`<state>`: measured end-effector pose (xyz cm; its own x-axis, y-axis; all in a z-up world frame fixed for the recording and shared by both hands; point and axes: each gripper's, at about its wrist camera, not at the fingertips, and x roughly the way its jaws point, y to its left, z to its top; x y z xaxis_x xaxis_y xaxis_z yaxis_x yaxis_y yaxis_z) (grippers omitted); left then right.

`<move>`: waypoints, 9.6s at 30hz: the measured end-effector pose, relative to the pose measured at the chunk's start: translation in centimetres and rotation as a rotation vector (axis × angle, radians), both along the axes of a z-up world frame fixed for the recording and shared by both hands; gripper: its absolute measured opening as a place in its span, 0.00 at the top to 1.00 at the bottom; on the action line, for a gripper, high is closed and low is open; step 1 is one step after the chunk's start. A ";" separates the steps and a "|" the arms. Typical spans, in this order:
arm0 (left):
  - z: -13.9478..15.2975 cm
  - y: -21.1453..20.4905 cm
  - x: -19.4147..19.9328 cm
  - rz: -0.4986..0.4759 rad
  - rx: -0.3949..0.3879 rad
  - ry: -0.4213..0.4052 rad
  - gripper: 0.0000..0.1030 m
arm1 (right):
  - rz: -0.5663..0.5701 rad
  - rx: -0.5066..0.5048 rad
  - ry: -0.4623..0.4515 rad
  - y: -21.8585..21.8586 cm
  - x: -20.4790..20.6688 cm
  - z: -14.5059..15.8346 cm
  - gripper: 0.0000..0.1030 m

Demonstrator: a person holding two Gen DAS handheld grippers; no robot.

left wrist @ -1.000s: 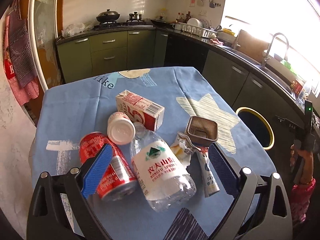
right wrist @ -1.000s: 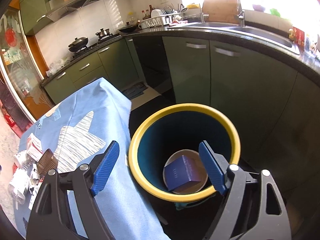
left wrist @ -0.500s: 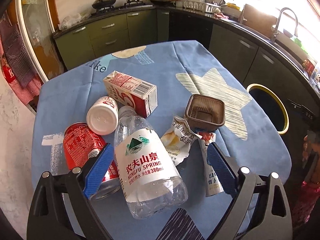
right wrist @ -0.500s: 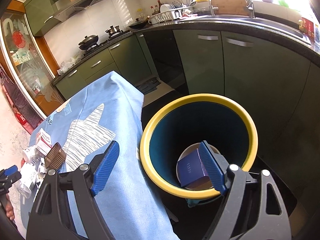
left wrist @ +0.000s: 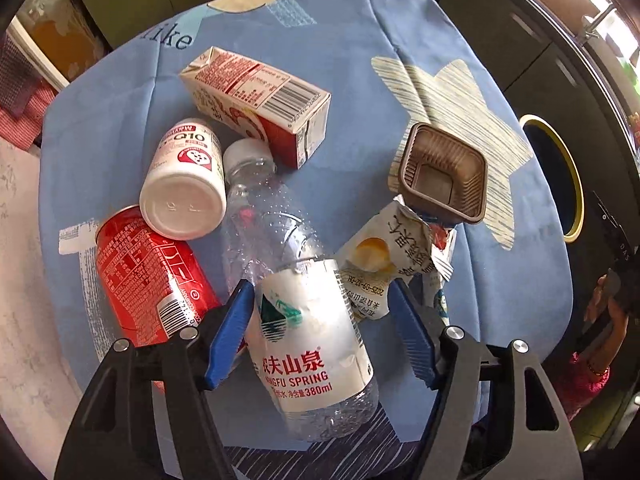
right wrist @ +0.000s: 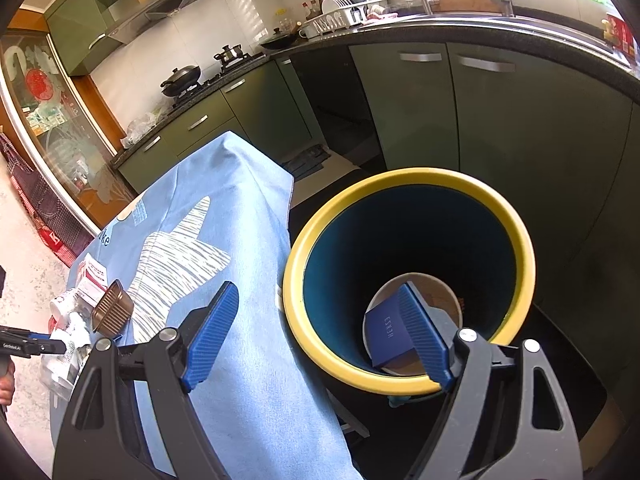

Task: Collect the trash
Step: 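Reach the left gripper to the clear water bottle and grasp it, then carry the water bottle with the left gripper over the bin and release, then grasp the brown plastic tray rim with the right gripper, then carry the brown tray with the right gripper into the bin and release, then grasp the white drink tube with the left gripper, then carry the white tube with the left gripper over the bin and release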

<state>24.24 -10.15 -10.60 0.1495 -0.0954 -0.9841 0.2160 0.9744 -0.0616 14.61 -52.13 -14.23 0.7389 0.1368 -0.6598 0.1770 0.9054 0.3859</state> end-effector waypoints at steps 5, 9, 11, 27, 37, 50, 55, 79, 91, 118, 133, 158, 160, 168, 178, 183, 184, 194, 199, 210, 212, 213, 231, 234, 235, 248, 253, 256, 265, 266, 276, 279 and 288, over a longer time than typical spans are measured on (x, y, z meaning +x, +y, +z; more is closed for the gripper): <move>-1.4 0.0 0.6 0.011 0.033 0.045 0.34 | 0.002 0.013 0.007 -0.2 0.1 -0.4 0.25; -2.4 -0.1 0.4 0.004 0.040 0.067 0.42 | 0.001 0.016 0.010 -0.2 0.0 -0.5 0.25; -3.0 -0.1 0.2 -0.003 0.035 0.085 0.46 | 0.002 0.018 0.011 -0.2 0.0 -0.5 0.25; -1.6 -2.2 -3.3 -0.084 0.074 0.037 0.48 | 0.033 0.031 0.007 0.7 0.1 -0.2 0.25; 2.3 -2.9 -6.2 -0.125 0.090 -0.002 0.48 | 0.048 0.041 -0.006 1.0 -0.2 0.1 0.25; 7.6 -11.2 -8.1 -0.350 0.031 -0.080 0.48 | -0.037 0.051 -0.046 -2.3 -2.6 1.1 0.25; 7.3 -20.5 -7.1 -0.554 -0.043 -0.072 0.48 | -0.128 0.036 -0.047 -5.6 -5.0 1.4 0.25; 7.6 -31.1 0.6 -0.574 -0.220 -0.094 0.27 | -0.225 0.067 -0.003 -10.5 -6.5 -0.2 0.25; 11.1 -9.7 -3.2 -0.315 -0.368 -0.366 0.22 | -0.130 -0.007 -0.029 -5.2 -4.9 2.9 0.23; 3.7 12.5 -11.4 0.140 -0.430 -0.566 0.15 | 0.675 -0.306 -0.005 23.7 5.1 4.0 0.51; 2.0 11.6 -11.5 0.124 -0.450 -0.516 0.15 | 0.852 -0.516 0.081 27.8 7.0 1.0 0.83; 4.3 7.1 -12.4 -0.001 -0.442 -0.542 0.15 | 0.219 -0.264 -0.012 6.6 1.2 6.2 0.96; 4.3 6.3 -12.3 -0.019 -0.439 -0.538 0.15 | 0.153 -0.257 0.014 3.9 1.1 5.4 0.96; 4.3 3.5 -12.1 -0.078 -0.429 -0.516 0.15 | 0.020 -0.204 0.109 -1.9 2.1 1.4 0.95; 3.7 1.4 -11.7 -0.132 -0.419 -0.479 0.15 | -0.037 -0.154 0.082 -2.5 0.6 1.0 0.81; 2.8 0.0 -11.3 -0.157 -0.412 -0.443 0.15 | -0.008 -0.132 0.051 -0.9 -0.5 1.6 0.71; 2.6 -0.2 -11.2 -0.161 -0.408 -0.436 0.15 | 0.000 -0.126 0.045 -0.6 -0.7 1.7 0.71; 0.3 -3.2 -10.2 -0.231 -0.377 -0.341 0.15 | 0.042 -0.107 0.033 0.9 -1.0 1.7 0.66; -1.0 -4.9 -9.6 -0.247 -0.341 -0.277 0.15 | 0.047 -0.087 0.031 0.7 -1.0 1.3 0.64; -2.5 -7.5 -7.2 -0.260 -0.273 -0.201 0.27 | 0.043 -0.044 0.019 -0.2 -1.2 0.5 0.61; -2.9 -8.1 -6.5 -0.258 -0.260 -0.185 0.32 | 0.042 -0.034 0.015 -0.4 -1.4 0.4 0.60; -3.1 -8.3 -6.2 -0.256 -0.255 -0.178 0.33 | 0.041 -0.031 0.014 -0.6 -1.4 0.4 0.60; -3.2 -8.1 -6.4 -0.238 -0.150 -0.242 0.83 | 0.034 0.007 0.000 -1.5 -2.0 0.1 0.58; -3.1 -8.2 -7.1 -0.253 -0.163 -0.241 0.84 | 0.036 0.007 -0.004 -1.3 -2.0 0.3 0.58; -3.1 -8.3 -7.3 -0.258 -0.167 -0.241 0.84 | 0.037 0.007 -0.006 -1.2 -2.0 0.4 0.58; 1.3 -12.4 -8.2 -0.377 -0.247 -0.298 0.84 | -0.019 -0.001 -0.028 -2.8 -3.8 1.1 0.58; 2.4 -16.7 -6.7 -0.446 -0.277 -0.295 0.84 | -0.051 0.015 -0.038 -4.3 -4.7 0.9 0.58; 2.7 -20.7 -5.5 -0.501 -0.283 -0.290 0.84 | -0.070 0.024 -0.040 -5.5 -5.2 0.8 0.58; 0.6 -31.9 -1.1 -0.595 -0.259 -0.223 0.83 | -0.129 0.068 -0.034 -9.2 -6.7 -0.3 0.58; 0.0 -33.2 -0.4 -0.595 -0.248 -0.208 0.83 | -0.133 0.074 -0.032 -9.6 -6.8 -0.5 0.58; -0.7 -35.7 2.6 -0.519 -0.246 -0.254 0.38 | -0.130 0.099 -0.013 -10.4 -6.5 -1.5 0.56; 0.8 -33.2 1.3 -0.499 -0.265 -0.303 0.36 | -0.117 0.092 -0.008 -9.8 -6.1 -1.5 0.56; 5.6 -19.4 -3.9 -0.293 -0.392 -0.461 0.24 | -0.020 0.052 0.008 -5.7 -4.2 -0.7 0.55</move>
